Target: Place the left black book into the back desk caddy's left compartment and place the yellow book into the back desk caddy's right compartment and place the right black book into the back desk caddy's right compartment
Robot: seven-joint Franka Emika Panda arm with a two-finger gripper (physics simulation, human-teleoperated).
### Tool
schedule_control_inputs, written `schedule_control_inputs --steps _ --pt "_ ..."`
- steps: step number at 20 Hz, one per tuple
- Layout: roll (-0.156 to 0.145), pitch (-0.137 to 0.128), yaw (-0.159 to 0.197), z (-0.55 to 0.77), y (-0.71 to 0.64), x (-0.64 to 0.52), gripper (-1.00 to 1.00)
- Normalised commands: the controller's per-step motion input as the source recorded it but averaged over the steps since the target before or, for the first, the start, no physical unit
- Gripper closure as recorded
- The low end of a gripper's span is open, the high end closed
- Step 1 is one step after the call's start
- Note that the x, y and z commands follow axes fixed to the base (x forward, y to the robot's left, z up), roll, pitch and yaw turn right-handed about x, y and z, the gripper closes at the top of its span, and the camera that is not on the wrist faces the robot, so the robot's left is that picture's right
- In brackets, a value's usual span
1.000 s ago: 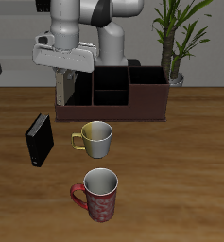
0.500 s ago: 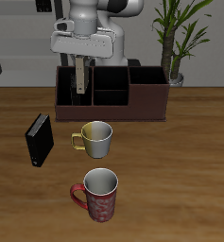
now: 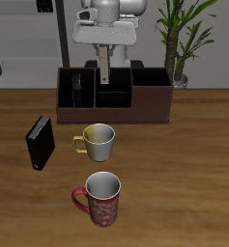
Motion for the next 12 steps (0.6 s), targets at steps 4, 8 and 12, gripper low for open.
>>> schedule_control_inputs --steps 4,8,12 --pt "0.028 0.018 0.024 0.07 0.37 -0.09 1.00" --pt "0.031 0.051 -0.039 0.10 0.41 -0.11 1.00" --pt "-0.046 0.030 -0.032 0.09 0.26 -0.03 1.00"
